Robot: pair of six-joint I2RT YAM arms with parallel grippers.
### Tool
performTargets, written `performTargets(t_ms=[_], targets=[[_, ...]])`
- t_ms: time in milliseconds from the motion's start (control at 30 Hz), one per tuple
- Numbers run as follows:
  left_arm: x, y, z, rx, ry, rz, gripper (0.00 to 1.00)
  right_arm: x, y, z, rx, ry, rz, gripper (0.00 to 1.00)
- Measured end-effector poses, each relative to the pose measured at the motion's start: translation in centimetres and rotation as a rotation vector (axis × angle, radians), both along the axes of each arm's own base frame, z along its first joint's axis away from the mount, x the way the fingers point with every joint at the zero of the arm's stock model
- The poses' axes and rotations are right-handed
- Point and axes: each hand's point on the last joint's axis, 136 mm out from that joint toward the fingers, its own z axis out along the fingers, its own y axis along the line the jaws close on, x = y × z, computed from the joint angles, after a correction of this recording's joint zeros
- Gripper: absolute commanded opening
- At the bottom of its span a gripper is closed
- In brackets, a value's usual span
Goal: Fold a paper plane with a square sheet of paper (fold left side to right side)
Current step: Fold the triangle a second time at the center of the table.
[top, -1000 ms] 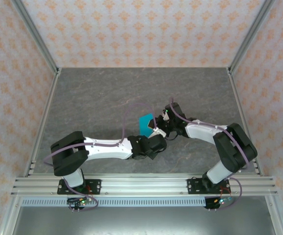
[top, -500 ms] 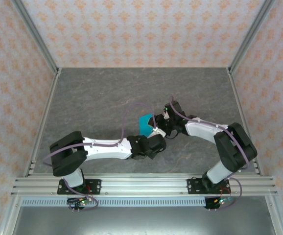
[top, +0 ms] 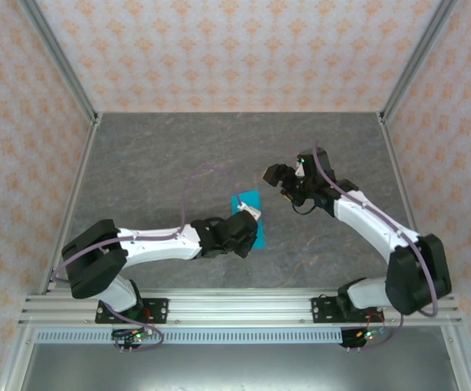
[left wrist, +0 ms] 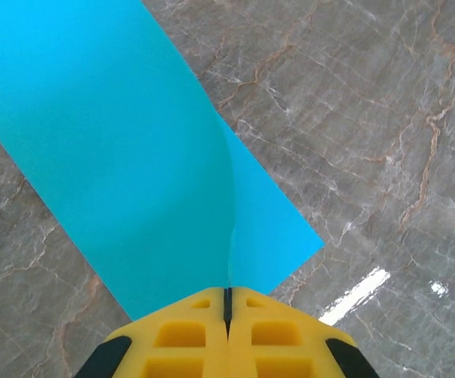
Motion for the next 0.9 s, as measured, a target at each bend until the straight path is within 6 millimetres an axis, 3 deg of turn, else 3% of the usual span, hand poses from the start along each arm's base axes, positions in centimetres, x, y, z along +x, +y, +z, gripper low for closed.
performTargets(t_ms=[133,200,367,467,567,733,900], targets=[[0.4,0.4,-0.3,-0.047,0.046,0.003,0.00,-1.8,-1.1,0.3,-0.025,-0.045,0.010,0.42],[0.6,0.4,-0.4,-0.069,0.067,0.002,0.00,-3.1,-1.5,-1.3,-0.036,-0.019,0.018,0.32],[0.9,0.9,-0.4,-0.107,0.105,0.007,0.00,-7.7,-0.7,-7.6,-0.063,0.134,0.082,0.09],[1.0,1.2,-0.5,-0.113,0.114,0.011,0.00,-10.1,0.5,-10.3,-0.072,0.201,0.127,0.02],[1.0,1.3,-0.4,-0.116,0.114,0.014,0.00,-11.2,1.6,-11.8,-0.083,0.240,0.159,0.00],[1.3,1.5,-0.4,-0.116,0.113,0.021,0.00,-12.0,3.6,-13.1,-0.103,0.261,0.213,0.00],[1.4,2.0,-0.6,-0.100,0.115,0.035,0.00,-11.5,4.8,-13.7,-0.142,0.273,0.231,0.00]])
